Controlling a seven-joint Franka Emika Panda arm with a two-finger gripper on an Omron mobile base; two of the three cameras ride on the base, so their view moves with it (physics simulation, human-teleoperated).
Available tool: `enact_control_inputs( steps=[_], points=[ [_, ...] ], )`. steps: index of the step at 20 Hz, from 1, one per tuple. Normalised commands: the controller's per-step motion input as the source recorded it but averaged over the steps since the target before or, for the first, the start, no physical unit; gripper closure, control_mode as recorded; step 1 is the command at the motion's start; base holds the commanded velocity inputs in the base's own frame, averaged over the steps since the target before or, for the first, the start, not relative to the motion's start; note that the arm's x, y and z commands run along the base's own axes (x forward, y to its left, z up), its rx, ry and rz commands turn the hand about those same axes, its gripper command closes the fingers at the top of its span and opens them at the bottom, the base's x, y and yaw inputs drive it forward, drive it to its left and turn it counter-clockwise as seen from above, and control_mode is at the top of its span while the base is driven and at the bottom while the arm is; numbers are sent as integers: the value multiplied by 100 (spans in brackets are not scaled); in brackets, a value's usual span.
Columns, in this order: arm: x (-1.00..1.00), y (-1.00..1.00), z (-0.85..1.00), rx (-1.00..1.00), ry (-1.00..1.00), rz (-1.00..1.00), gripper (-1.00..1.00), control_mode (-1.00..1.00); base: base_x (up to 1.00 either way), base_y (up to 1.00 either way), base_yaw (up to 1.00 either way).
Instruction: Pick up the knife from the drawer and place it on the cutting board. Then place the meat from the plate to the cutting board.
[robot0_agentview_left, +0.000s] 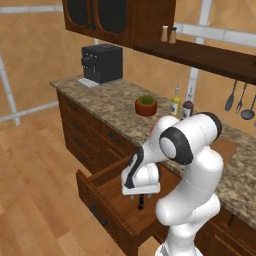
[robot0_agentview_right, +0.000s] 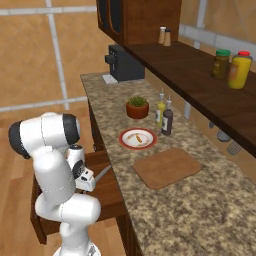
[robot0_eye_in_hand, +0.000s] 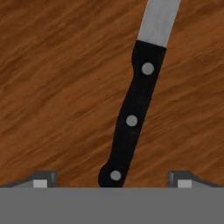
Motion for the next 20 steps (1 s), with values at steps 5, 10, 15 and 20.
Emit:
enact_control_inputs(
  steps=[5, 10, 15, 20],
  points=[
    [31, -9, -39, -7, 0, -8, -100, -100, 0, 0, 0],
    [33, -8, -42, 0, 1, -3, -100, -100, 0, 0, 0],
    [4, -3, -49, 0, 0, 0, 100, -100, 0, 0, 0],
    [-34, 2, -17, 0, 0, 0, 100, -100, 0, 0, 0]
  ],
)
